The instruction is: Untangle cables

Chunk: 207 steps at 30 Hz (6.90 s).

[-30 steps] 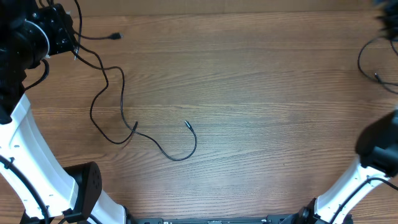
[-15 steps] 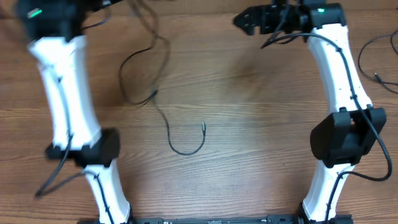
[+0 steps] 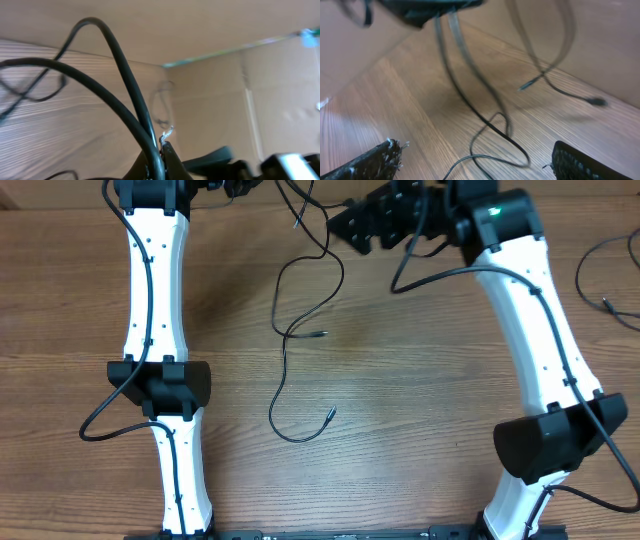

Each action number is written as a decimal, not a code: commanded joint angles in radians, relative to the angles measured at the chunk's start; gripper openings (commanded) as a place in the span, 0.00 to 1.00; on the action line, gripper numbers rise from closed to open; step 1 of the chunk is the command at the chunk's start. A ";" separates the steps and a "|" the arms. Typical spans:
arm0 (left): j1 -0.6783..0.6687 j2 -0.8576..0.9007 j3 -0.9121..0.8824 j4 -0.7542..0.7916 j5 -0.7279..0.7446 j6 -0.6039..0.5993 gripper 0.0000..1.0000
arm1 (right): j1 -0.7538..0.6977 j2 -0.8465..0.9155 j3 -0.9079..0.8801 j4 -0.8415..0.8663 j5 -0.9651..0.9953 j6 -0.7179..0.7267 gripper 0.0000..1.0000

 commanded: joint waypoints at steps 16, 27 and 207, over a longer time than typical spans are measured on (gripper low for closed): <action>0.000 -0.021 0.021 0.109 0.292 -0.146 0.04 | 0.059 0.040 0.004 0.090 0.206 -0.111 0.92; 0.000 -0.021 0.021 0.109 0.319 -0.146 0.04 | 0.059 0.087 0.004 0.172 0.255 -0.111 0.82; -0.351 -0.163 0.022 -0.293 -1.374 0.647 1.00 | -1.184 0.124 -0.607 0.449 0.755 0.900 0.04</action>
